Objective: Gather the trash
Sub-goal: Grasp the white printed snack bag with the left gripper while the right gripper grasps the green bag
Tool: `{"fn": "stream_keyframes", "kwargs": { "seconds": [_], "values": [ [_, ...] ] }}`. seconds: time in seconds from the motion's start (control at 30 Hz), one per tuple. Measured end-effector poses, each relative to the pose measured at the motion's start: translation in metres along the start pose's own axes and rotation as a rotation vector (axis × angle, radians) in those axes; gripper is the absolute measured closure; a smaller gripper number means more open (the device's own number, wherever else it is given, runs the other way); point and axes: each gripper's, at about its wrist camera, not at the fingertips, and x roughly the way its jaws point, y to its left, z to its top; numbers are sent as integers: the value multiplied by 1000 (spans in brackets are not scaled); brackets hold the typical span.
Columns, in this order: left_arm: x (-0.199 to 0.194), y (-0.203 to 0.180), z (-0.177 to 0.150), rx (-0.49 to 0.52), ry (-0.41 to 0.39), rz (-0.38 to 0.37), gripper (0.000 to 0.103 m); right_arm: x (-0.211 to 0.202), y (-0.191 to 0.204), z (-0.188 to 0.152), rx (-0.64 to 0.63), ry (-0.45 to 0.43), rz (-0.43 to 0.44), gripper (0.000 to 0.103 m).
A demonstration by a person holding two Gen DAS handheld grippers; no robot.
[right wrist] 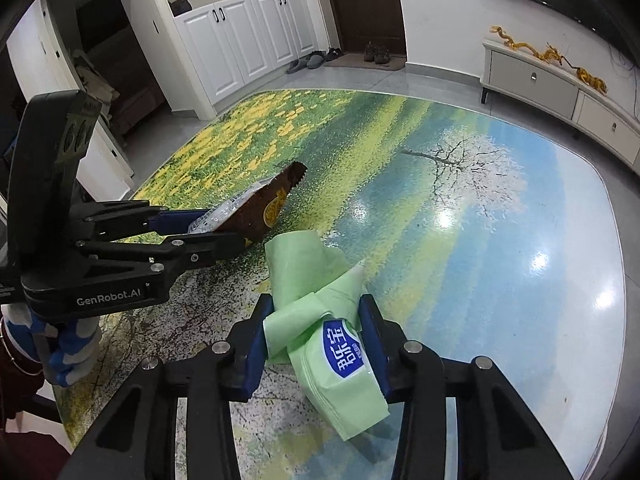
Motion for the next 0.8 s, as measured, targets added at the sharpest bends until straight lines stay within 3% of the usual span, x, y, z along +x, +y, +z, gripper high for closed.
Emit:
{"fn": "stream_keyframes", "kwargs": {
  "seconds": [0.37,0.8],
  "values": [
    [-42,-25,-1,39,-51,13,68,-64,-8,-14,53,-118,-16,63],
    [-89,-99,17,153,-137,-33,68,-185,-49,-47,125,-298,-173,63]
  ]
}}
